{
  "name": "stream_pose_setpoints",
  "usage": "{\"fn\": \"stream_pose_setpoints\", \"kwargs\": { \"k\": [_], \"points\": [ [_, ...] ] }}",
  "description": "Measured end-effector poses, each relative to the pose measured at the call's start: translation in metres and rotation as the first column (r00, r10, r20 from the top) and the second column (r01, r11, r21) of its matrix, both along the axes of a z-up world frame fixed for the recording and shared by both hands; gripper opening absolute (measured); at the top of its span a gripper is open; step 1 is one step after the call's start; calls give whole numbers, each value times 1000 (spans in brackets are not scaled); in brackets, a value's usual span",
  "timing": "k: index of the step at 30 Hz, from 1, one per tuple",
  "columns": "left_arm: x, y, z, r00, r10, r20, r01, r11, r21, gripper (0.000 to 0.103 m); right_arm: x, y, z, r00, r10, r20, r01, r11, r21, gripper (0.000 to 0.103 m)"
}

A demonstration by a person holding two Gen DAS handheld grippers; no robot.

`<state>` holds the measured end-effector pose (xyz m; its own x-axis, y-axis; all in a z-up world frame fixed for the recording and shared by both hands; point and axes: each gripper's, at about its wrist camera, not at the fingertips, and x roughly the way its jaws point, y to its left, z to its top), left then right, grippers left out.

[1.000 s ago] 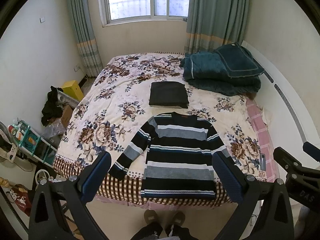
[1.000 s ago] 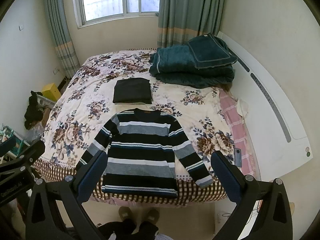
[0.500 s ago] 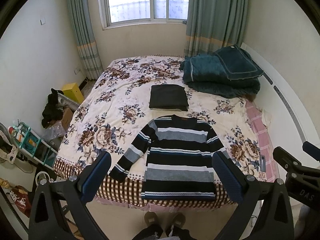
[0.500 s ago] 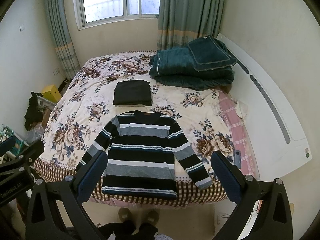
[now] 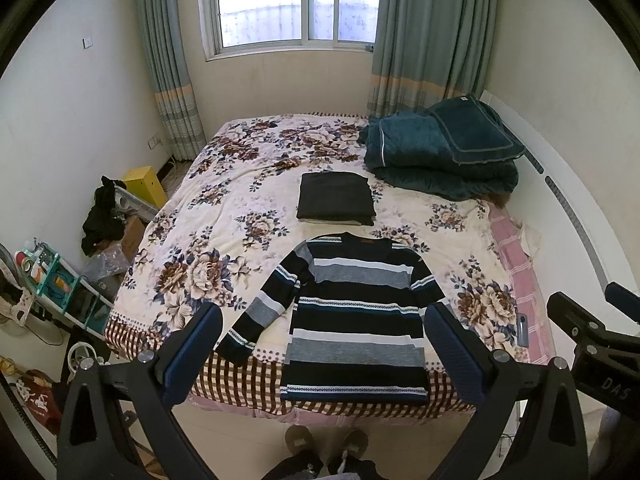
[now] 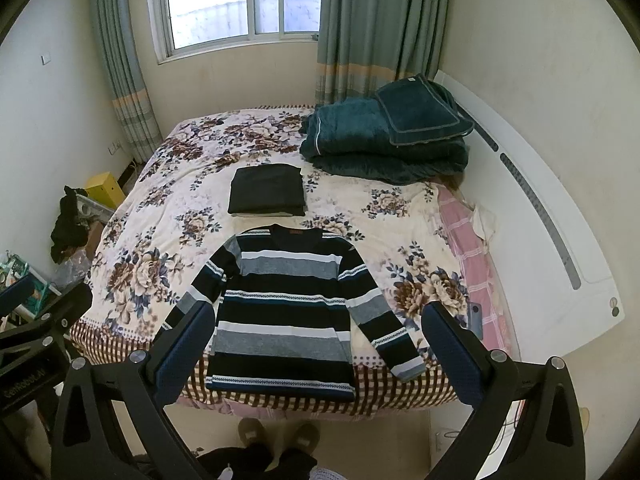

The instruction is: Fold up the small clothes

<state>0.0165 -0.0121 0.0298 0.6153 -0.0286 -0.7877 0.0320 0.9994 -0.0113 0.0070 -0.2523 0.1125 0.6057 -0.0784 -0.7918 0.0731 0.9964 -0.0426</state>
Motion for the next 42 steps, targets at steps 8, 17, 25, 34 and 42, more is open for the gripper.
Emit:
{"fn": "stream_pose_setpoints", "kwargs": {
  "k": [8, 17, 25, 34, 42],
  "points": [
    [4, -3, 6, 1000, -3, 4, 3, 1000, -4, 103, 2, 4, 4, 1000, -2, 7, 2, 1000, -2, 103],
    [2, -3, 7, 1000, -6, 8, 6, 1000, -13, 103, 5, 5, 13, 1000, -5, 13, 5, 1000, -2, 103],
    [-3, -5, 8, 1000, -8, 15, 8, 1000, -17, 103, -2, 6, 6, 1000, -2, 17, 2, 1000, -2, 103],
    [-5, -4, 7, 1000, -8, 22, 9, 1000, -17, 103, -2, 9, 8, 1000, -2, 22, 2, 1000, -3, 103],
    [10, 3, -4, 999, 22, 44, -21, 1000, -19, 103, 15, 8, 24, 999, -25, 30, 25, 1000, 7, 103]
  ]
}}
